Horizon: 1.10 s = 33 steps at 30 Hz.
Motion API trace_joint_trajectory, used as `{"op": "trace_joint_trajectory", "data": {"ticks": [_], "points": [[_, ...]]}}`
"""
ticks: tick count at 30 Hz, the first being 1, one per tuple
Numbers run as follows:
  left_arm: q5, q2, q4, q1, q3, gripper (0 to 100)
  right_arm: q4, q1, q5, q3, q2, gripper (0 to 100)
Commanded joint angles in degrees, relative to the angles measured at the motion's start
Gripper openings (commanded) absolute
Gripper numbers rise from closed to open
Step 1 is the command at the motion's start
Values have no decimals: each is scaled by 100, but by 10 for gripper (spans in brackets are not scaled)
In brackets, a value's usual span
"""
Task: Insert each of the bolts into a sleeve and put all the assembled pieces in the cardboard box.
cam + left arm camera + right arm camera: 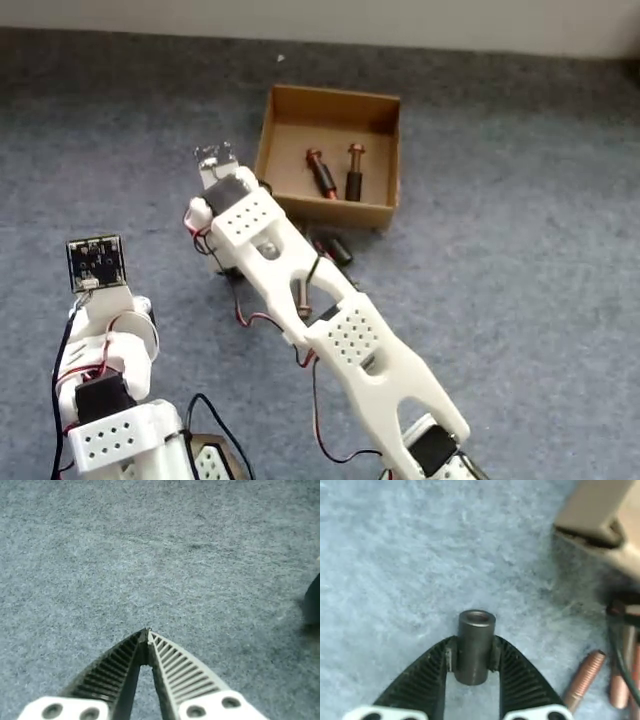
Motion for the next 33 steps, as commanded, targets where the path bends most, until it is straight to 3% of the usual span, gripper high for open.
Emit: {"op": "trace_joint_trajectory", "data": {"ticks": [1, 18, 33], "points": [[-35, -31, -79, -13, -251, 8, 374, -75, 466, -708, -523, 5], [-18, -31, -97, -4, -259, 8, 356, 242, 809, 1613, -3415, 5], [-18, -31, -79, 215, -242, 8, 330, 1640, 835, 4743, -6633, 5]]}}
